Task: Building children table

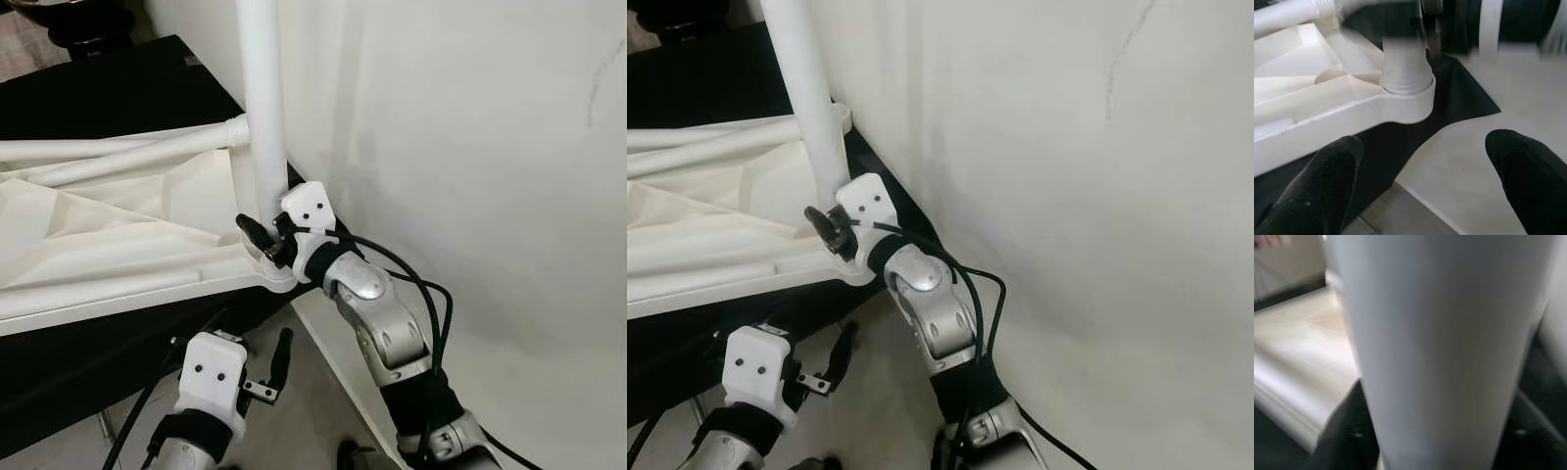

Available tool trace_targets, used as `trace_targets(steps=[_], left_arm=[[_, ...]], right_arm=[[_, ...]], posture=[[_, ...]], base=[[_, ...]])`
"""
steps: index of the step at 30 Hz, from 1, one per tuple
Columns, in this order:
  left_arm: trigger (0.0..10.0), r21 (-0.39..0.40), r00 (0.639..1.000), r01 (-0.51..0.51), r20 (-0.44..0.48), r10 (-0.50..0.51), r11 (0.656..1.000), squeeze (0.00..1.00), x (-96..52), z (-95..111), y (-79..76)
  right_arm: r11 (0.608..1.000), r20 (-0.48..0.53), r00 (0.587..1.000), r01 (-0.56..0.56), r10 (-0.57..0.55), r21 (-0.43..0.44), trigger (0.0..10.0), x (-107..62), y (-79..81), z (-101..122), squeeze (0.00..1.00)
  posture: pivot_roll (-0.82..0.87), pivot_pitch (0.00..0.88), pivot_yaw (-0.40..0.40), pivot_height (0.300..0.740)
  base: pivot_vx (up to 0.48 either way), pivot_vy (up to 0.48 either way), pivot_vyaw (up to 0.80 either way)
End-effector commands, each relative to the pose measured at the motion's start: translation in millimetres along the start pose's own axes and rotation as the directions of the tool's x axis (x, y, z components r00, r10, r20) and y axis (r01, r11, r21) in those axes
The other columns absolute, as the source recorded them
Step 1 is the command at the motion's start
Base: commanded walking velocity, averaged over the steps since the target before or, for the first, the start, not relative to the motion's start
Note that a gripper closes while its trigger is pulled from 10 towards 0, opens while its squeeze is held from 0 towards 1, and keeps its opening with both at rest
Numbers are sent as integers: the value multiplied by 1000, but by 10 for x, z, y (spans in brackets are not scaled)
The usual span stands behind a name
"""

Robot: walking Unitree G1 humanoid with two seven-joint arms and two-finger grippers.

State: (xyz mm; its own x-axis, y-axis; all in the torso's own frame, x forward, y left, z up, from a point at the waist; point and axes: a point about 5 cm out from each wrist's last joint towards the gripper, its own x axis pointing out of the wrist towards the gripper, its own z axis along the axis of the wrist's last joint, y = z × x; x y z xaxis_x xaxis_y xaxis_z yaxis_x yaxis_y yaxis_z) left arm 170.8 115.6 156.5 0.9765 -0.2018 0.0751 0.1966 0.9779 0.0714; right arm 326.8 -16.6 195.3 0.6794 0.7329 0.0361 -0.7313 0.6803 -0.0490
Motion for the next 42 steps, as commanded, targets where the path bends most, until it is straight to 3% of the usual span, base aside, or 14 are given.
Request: trace_targets(steps=[1, 5, 7, 8, 15, 19, 22, 23, 29, 36, 37, 38, 40, 42], left_arm=[[10000, 7, 1000, 3, -21, -3, 1000, 0, -15, -42, 0], [10000, 5, 1000, 7, -20, -7, 1000, 0, -8, -44, -9], [10000, 4, 1000, 8, -19, -8, 1000, 0, -2, -47, -17], [10000, 3, 1000, 8, -18, -8, 1000, 0, -1, -47, -21], [10000, 3, 1000, 4, -16, -4, 1000, 0, -13, -42, -37], [10000, 2, 1000, 4, -19, -4, 1000, 0, -41, -33, -52], [10000, 2, 1000, 4, -19, -4, 1000, 0, -45, -31, -54], [10000, 0, 1000, 7, -21, -7, 1000, 0, -56, -27, -59], [10000, -3, 1000, 11, -22, -11, 1000, 0, -67, -22, -64], [10000, -4, 1000, 10, -22, -11, 1000, 0, -71, -23, -69], [10000, -5, 1000, 10, -22, -10, 1000, 0, -71, -23, -70], [10000, -5, 1000, 10, -22, -10, 1000, 0, -71, -23, -70], [10000, -7, 1000, 11, -22, -11, 1000, 0, -70, -23, -72], [10000, -7, 1000, 12, -22, -12, 1000, 0, -69, -22, -72]], right_arm=[[990, 73, 989, -130, 126, 54, 10000, 73, 84, 150, 1000], [963, 118, 960, -262, 254, 58, 10000, -82, 75, 325, 1000], [913, 108, 906, -406, 408, -42, 10000, -160, -40, 410, 1000], [874, 84, 871, -477, 484, -93, 10000, -196, -116, 458, 0], [765, -3, 786, -603, 618, -225, 10000, -191, -362, 624, 0], [653, -33, 675, -723, 737, -226, 10000, -177, -364, 827, 0], [642, -41, 665, -733, 746, -225, 10000, -181, -367, 832, 0], [608, -64, 631, -766, 773, -208, 0, -189, -379, 829, 0], [557, -98, 581, -808, 808, -192, 0, -188, -446, 803, 0], [573, -97, 597, -796, 796, -195, 0, -177, -496, 760, 0], [634, -78, 657, -747, 750, -203, 0, -169, -528, 742, 0], [634, -78, 657, -747, 750, -203, 0, -169, -528, 742, 0], [797, -30, 814, -576, 580, -181, 0, -182, -583, 630, 0], [849, -21, 861, -505, 508, -155, 0, -199, -596, 574, 0]], posture=[[-20, 251, -26, 740], [-20, 251, -28, 740], [-16, 249, -33, 740], [-13, 247, -38, 740], [-3, 249, -45, 740], [8, 255, -46, 740], [8, 255, -46, 740], [7, 263, -45, 740], [-2, 268, -46, 740], [-13, 270, -49, 740], [-13, 270, -49, 740], [-13, 270, -49, 740], [-28, 274, -53, 740], [-30, 277, -56, 740]], base=[[0, 0, 0], [0, 0, 0], [0, 0, 0], [0, 0, 0], [0, 0, 0], [0, 0, 0], [0, 0, 0], [0, 0, 0], [0, 0, 0], [0, 0, 0], [0, 0, 0], [0, 0, 0], [0, 0, 0], [0, 0, 0]])
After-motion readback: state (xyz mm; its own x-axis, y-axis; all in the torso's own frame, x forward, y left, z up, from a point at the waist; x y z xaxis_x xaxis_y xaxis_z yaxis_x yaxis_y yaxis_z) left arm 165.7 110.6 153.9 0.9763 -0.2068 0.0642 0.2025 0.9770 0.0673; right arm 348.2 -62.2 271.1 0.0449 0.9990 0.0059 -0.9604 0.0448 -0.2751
